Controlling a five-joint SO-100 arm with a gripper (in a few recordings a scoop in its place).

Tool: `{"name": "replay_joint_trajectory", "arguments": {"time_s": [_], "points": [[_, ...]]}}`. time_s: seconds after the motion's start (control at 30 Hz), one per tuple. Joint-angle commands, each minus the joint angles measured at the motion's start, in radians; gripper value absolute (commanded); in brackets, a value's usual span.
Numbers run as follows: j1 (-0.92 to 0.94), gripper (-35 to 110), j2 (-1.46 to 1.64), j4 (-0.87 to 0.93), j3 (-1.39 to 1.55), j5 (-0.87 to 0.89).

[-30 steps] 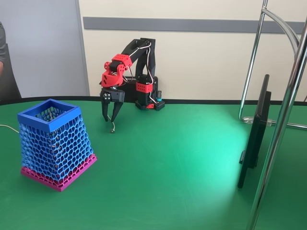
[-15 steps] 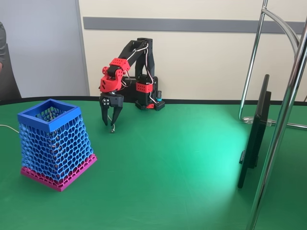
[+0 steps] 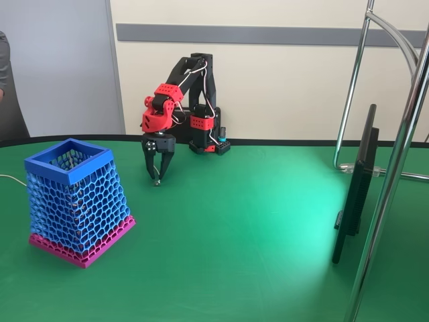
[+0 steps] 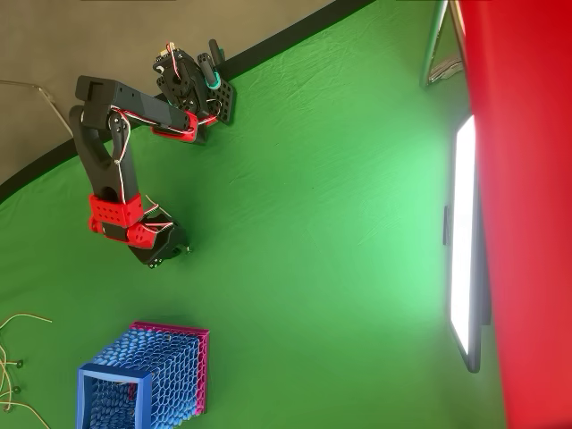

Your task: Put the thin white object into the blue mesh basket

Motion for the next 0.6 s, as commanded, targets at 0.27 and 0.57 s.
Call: {"name": "replay_joint_trajectory", "arguments": {"time_s": [0.27, 0.57], "points": [[-0.008, 13, 0.000, -0.031, 0.017, 0.025], [-0.005, 11, -0.005, -0.040, 0.014, 0.041]]}}
